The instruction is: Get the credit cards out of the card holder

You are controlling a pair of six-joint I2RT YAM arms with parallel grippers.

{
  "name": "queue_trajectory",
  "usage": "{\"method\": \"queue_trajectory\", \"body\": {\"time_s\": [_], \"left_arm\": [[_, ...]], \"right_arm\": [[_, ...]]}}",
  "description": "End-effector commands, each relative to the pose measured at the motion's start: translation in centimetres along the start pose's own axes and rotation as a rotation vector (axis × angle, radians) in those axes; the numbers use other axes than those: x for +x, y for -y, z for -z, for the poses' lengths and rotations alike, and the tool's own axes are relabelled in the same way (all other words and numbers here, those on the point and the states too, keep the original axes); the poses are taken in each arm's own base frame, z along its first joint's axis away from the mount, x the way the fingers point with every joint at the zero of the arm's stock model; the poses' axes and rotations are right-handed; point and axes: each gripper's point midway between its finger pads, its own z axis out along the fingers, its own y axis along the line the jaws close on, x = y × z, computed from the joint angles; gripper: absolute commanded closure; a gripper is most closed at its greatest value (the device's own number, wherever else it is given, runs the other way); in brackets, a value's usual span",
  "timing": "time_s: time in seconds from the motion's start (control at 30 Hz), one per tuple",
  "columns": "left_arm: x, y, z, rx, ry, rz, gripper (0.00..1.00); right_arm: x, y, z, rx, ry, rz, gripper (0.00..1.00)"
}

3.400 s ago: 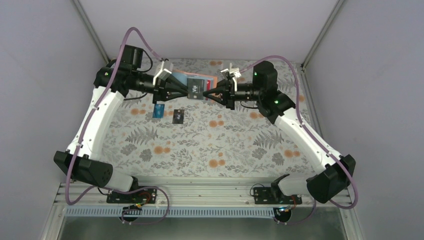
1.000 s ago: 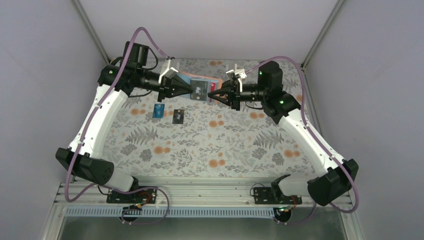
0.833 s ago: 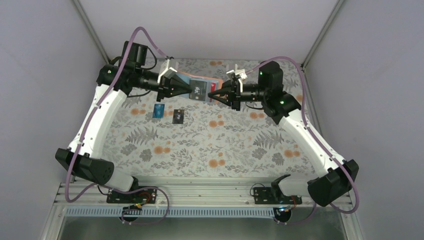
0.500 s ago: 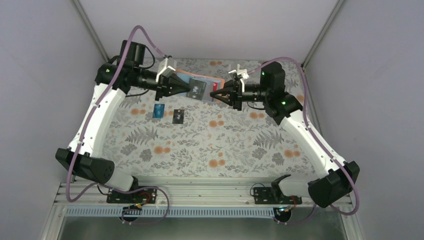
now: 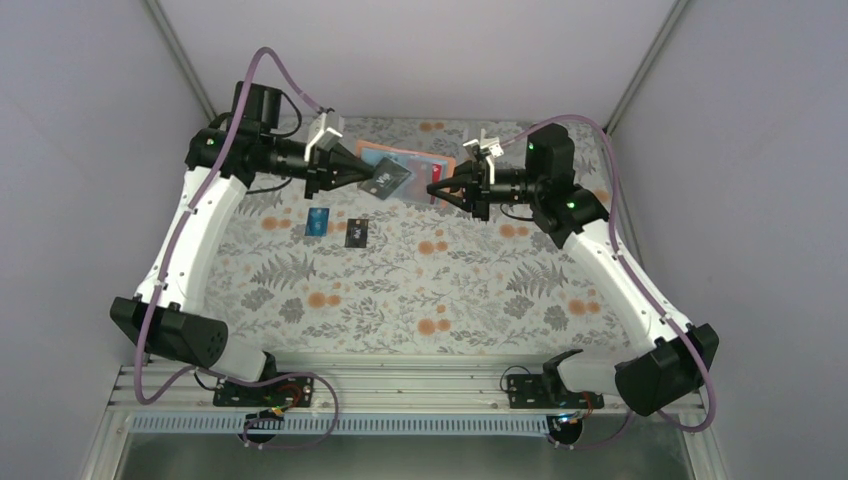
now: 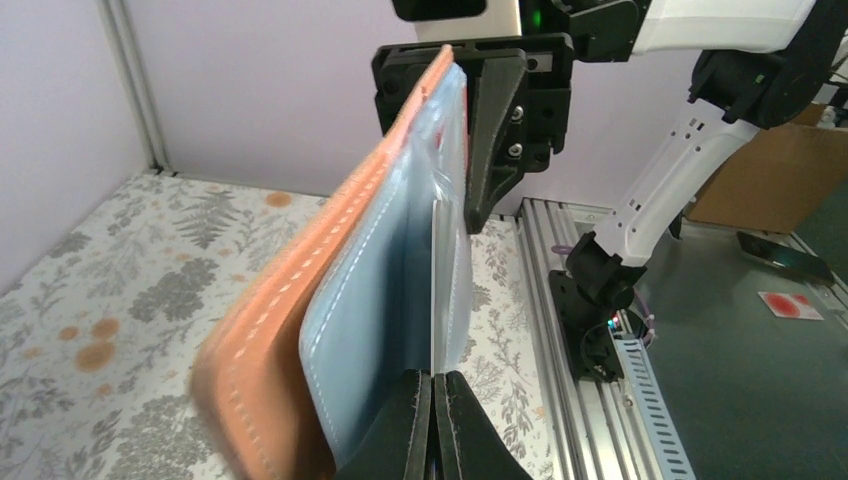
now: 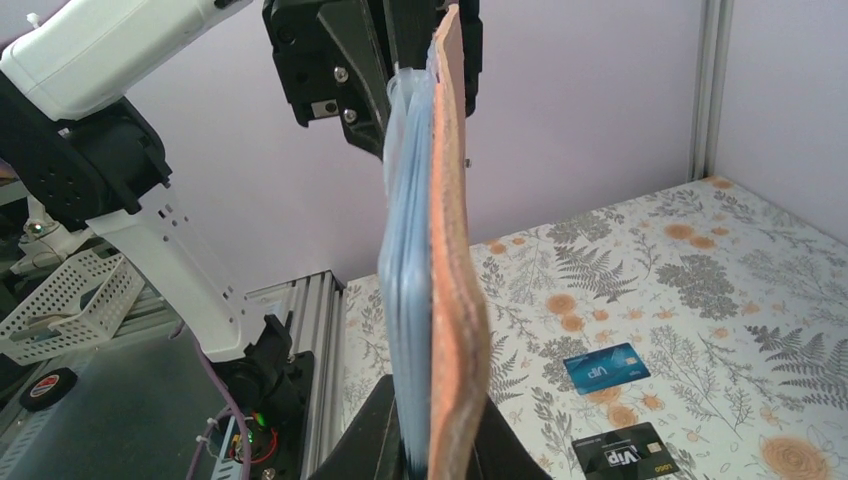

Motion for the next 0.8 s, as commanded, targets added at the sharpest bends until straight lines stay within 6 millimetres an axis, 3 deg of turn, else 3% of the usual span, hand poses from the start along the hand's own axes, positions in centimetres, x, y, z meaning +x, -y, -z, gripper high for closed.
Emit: {"method": "queue_trajectory", "body": {"time_s": [0.0, 0.3, 0.47, 0.6, 0.77], "left_arm": [[0.4, 1.2, -1.5, 0.038, -0.008, -0.014, 0.98], [-0.6, 1.6, -3.5, 0.102, 0.001, -0.006, 0.97], [-0.5, 0.8, -3.6, 0.04, -0.035, -0.039, 0.95], [-1.7, 0.6, -3.3, 0.015, -0.031, -0.081, 0.91], [-3.6, 0.9, -2.9, 0.028, -0.003, -0.108, 0.8]], "right_arm": [[-1.4, -0.8, 0.7, -0.035, 0.038, 0.041, 0.96], [-1.2, -1.0, 0.4, -0.061, 0.032, 0.026, 0.96], [-1.3, -1.4, 0.5, -0.064, 0.033, 0.036, 0.96], [-1.2, -1.5, 0.5, -0.071, 0.029, 0.038, 0.96], [-0.9, -1.6, 0.5, -0.083, 0.022, 0.037, 0.96]]}}
